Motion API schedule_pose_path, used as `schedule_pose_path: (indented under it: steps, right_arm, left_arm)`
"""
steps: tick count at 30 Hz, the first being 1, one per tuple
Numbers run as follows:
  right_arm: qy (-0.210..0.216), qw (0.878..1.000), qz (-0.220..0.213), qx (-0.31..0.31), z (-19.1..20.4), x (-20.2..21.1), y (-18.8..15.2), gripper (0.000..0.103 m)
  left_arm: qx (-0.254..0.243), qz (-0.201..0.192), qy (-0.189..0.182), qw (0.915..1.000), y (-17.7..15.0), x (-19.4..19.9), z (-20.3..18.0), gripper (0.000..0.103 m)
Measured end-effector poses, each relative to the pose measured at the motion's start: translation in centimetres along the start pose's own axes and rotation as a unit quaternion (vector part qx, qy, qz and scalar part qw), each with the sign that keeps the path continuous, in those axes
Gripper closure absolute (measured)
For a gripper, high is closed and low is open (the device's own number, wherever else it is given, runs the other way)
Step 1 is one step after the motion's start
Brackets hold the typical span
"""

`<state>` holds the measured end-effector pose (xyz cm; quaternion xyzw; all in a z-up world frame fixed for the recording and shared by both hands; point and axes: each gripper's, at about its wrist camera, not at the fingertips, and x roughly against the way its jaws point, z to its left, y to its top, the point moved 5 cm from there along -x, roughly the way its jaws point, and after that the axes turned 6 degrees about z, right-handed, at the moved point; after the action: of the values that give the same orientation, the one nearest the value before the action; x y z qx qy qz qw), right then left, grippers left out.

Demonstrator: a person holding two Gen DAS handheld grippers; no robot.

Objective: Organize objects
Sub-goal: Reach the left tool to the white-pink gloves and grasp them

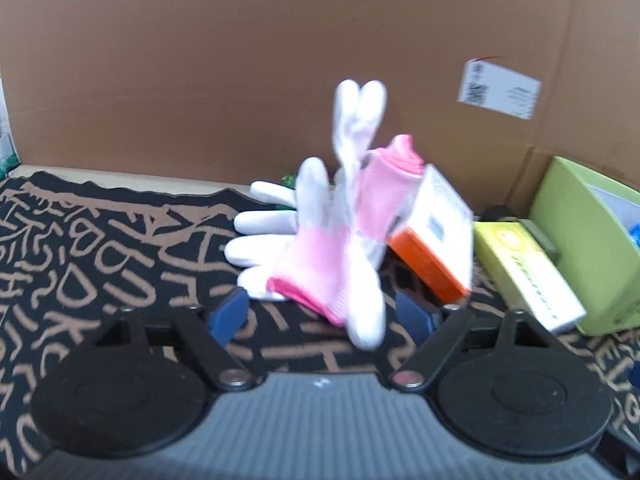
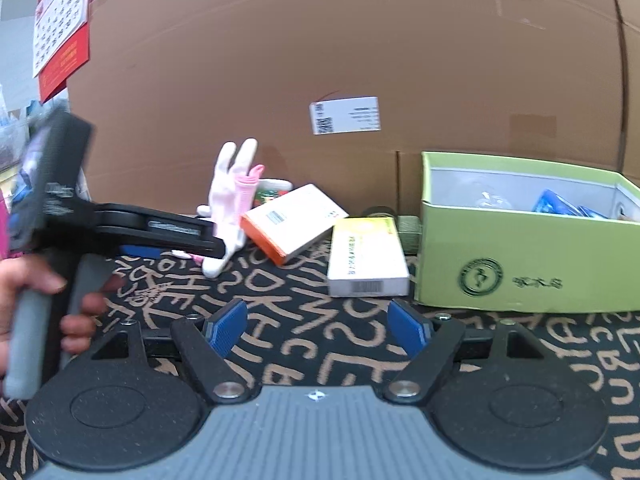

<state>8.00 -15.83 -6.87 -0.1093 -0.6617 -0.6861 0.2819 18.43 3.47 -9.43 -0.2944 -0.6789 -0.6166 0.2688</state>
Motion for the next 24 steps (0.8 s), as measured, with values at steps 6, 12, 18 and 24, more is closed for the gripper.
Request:
schedule_pose_path:
  steps: [6, 12, 18, 24]
  right_arm:
    - [0.017, 1.0, 0.008, 0.02, 2.1, -2.1, 1.3, 0.023]
    - [0.011, 0.998, 0.02, 0.054, 4.1, -6.6, 3.0, 0.026]
    - [-0.036, 0.992, 0.037, 0.114, 5.8, -12.2, 4.3, 0.034]
    - [-0.042, 0.99, 0.015, 0.136, 6.1, -12.5, 5.4, 0.092]
  left_arm:
    - [0.01, 0.013, -0.025, 0.9995, 0.6, -0.7, 1.7, 0.079]
    - [0.012, 0.019, -0.062, 0.9978, -2.3, 3.0, 2.9, 0.086]
    - [0.022, 0.023, -0.086, 0.9958, -5.2, 6.3, 5.0, 0.084]
    - [0.018, 0.011, -0.081, 0.9965, -5.5, 7.7, 5.7, 0.076]
